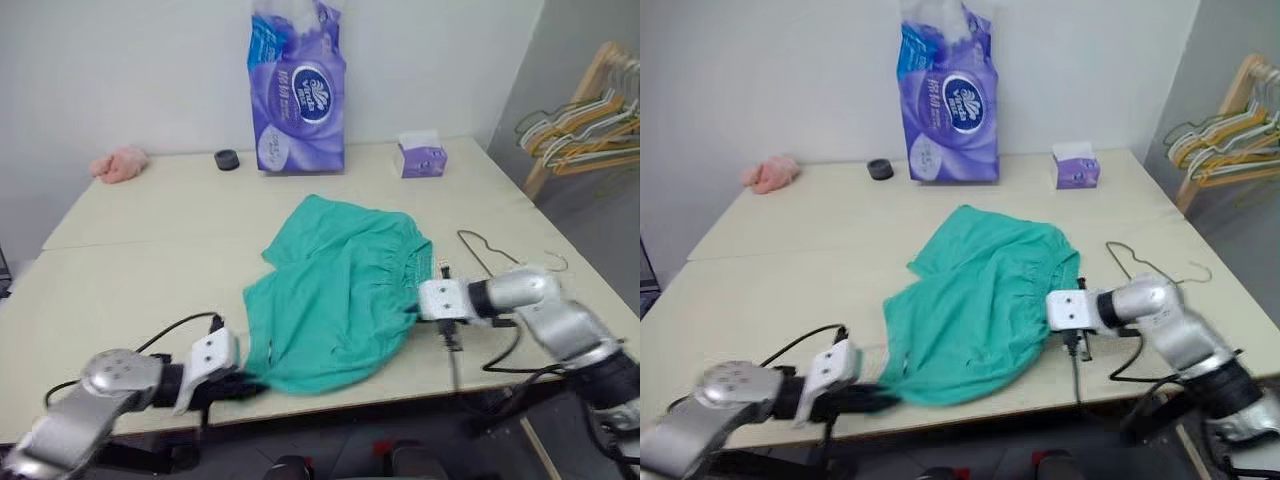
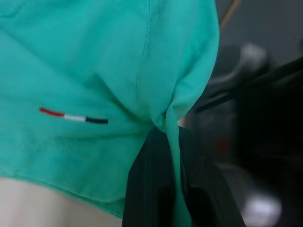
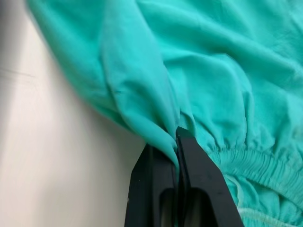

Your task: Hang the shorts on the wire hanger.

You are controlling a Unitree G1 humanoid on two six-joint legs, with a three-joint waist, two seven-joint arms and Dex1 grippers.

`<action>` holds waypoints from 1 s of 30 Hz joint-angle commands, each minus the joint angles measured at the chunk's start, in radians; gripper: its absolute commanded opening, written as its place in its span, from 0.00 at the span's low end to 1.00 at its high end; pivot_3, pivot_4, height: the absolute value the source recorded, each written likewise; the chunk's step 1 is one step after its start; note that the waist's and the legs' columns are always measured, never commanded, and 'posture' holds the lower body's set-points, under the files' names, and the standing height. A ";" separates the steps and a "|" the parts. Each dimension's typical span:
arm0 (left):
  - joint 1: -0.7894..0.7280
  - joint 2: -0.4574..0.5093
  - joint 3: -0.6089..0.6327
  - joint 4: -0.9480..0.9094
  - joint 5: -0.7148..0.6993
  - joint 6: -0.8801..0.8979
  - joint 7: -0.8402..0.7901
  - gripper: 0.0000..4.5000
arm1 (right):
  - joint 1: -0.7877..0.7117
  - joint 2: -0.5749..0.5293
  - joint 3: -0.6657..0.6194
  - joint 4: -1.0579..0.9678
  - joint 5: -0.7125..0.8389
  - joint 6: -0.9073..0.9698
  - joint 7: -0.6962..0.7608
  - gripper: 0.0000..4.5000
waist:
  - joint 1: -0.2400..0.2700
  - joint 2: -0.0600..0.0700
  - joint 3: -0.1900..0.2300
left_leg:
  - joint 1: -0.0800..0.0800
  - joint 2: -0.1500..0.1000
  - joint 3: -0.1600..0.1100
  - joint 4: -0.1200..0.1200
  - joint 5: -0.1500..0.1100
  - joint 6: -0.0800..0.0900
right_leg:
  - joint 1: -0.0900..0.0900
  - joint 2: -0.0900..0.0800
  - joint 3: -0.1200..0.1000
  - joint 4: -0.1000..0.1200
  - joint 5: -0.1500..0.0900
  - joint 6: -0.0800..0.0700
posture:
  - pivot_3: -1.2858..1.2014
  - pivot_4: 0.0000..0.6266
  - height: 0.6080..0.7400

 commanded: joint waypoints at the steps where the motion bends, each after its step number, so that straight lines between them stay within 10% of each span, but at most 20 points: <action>1: -0.031 0.019 0.097 -0.051 -0.169 0.109 -0.012 0.00 | -0.051 -0.056 -0.050 -0.078 0.140 0.118 0.107 0.01 | 0.006 0.002 0.000 | 0.002 0.000 0.000 -0.001 0.000 0.000 | 0.000 0.000 -0.001 -0.001 -0.002 0.003 | 0.49 0.00 1.00; 6: -0.344 -0.130 -0.019 0.182 -0.087 0.150 0.191 0.00 | -0.290 0.077 0.072 0.240 -0.027 -0.019 0.027 0.01 | 0.008 0.004 0.000 | 0.007 0.003 0.001 0.000 -0.001 0.001 | 0.009 0.003 -0.003 0.000 -0.003 0.003 | 0.49 0.00 1.00; 11: -0.921 -0.292 -0.232 0.799 0.411 -0.173 0.495 0.00 | -0.776 0.386 0.249 1.053 -0.434 -0.525 -0.408 0.01 | -0.009 -0.001 -0.001 | 0.014 0.001 -0.003 0.000 0.004 -0.007 | 0.013 0.003 -0.003 0.000 0.003 -0.002 | 0.49 0.00 1.00; 19: -1.528 -0.160 -0.289 1.347 0.810 -0.766 0.786 0.00 | -1.226 0.564 0.225 1.475 -0.657 -0.954 -1.145 0.01 | -0.094 -0.011 -0.007 | -0.037 -0.002 0.000 -0.001 0.006 -0.021 | -0.045 0.000 0.000 0.002 0.012 -0.015 | 0.48 0.00 1.00; 22: -1.571 -0.021 -0.375 1.252 1.032 -0.981 0.846 0.00 | -1.259 0.534 0.181 1.460 -0.671 -1.087 -1.304 0.01 | -0.128 -0.013 -0.006 | -0.059 -0.001 0.002 -0.002 0.006 -0.022 | -0.076 -0.001 0.003 0.015 0.012 -0.015 | 0.49 0.00 1.00; 26: -1.505 0.055 -0.380 1.151 1.161 -1.072 0.927 0.00 | -1.159 0.513 0.153 1.433 -0.664 -1.213 -1.342 0.01 | -0.122 -0.012 -0.011 | -0.048 -0.002 0.003 -0.005 0.005 -0.020 | -0.071 -0.001 0.008 0.015 0.011 -0.014 | 0.49 0.00 1.00; 30: -1.122 0.088 -0.336 1.004 1.043 -0.964 0.733 0.00 | -0.858 0.566 0.151 1.367 -0.510 -1.231 -0.992 0.01 | -0.123 -0.011 -0.014 | -0.015 -0.005 0.015 -0.015 0.004 -0.015 | -0.045 0.000 0.022 0.014 0.010 -0.012 | 0.50 0.00 1.00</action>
